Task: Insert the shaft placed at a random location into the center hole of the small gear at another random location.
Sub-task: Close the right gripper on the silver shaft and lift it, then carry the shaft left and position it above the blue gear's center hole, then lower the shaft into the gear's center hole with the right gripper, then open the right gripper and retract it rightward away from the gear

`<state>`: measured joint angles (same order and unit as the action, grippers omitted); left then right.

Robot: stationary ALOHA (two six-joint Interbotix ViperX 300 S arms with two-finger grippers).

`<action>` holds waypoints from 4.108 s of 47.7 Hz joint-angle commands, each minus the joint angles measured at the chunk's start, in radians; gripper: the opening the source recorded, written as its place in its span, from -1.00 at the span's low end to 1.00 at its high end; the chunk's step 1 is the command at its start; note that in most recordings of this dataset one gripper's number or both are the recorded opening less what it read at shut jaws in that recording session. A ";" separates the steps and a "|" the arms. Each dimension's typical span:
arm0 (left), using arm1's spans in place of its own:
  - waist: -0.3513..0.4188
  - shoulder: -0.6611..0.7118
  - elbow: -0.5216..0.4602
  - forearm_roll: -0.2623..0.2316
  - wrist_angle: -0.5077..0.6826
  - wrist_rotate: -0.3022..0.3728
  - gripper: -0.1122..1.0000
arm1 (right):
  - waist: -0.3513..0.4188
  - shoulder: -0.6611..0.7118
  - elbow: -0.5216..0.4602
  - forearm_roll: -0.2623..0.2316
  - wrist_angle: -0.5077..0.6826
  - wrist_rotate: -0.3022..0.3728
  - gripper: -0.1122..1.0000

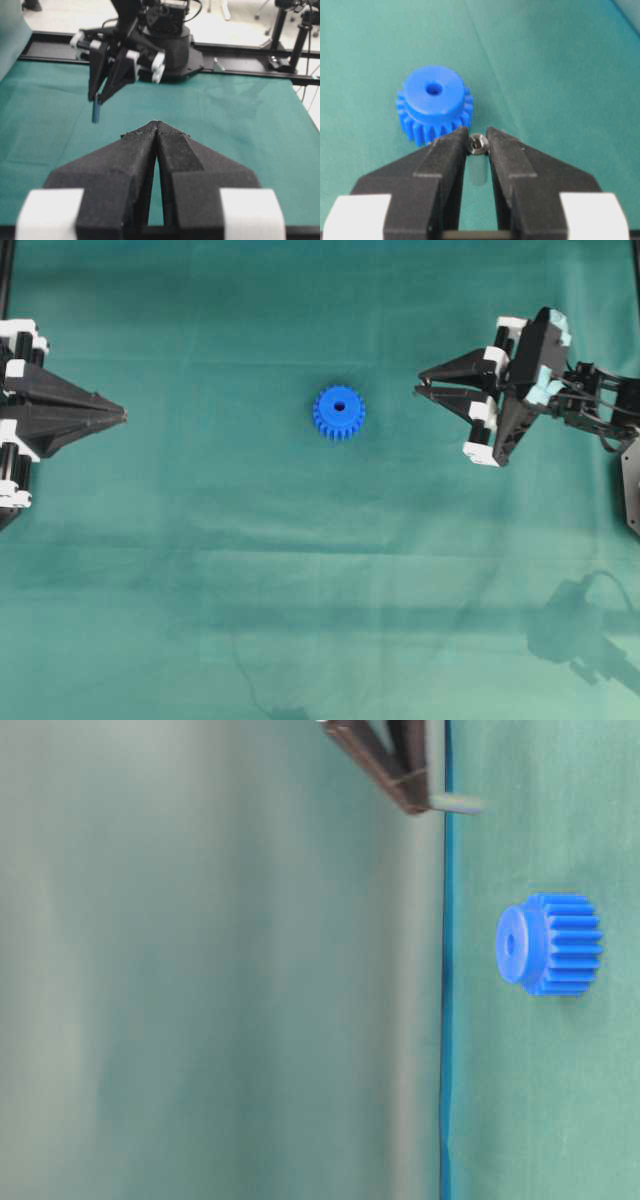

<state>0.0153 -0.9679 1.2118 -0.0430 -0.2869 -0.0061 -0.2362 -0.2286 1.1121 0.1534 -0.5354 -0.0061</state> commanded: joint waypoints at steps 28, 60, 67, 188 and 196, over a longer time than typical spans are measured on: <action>0.002 0.011 -0.009 -0.003 -0.005 -0.003 -0.80 | 0.055 0.149 -0.239 -0.003 0.037 -0.003 -0.54; 0.002 0.012 -0.009 -0.005 -0.003 -0.003 -0.80 | 0.060 0.262 -0.341 -0.002 0.052 -0.009 -0.54; 0.002 0.014 -0.008 -0.005 -0.002 -0.003 -0.80 | 0.061 0.308 -0.347 0.003 0.049 -0.003 -0.54; 0.002 0.008 -0.005 -0.005 0.008 -0.003 -0.80 | 0.061 0.103 -0.350 0.011 0.196 -0.006 0.63; 0.002 0.006 -0.006 -0.005 0.008 -0.003 -0.80 | 0.061 0.077 -0.333 0.011 0.224 -0.006 0.63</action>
<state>0.0153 -0.9649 1.2164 -0.0460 -0.2746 -0.0077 -0.1764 -0.1197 0.7793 0.1657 -0.3206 -0.0107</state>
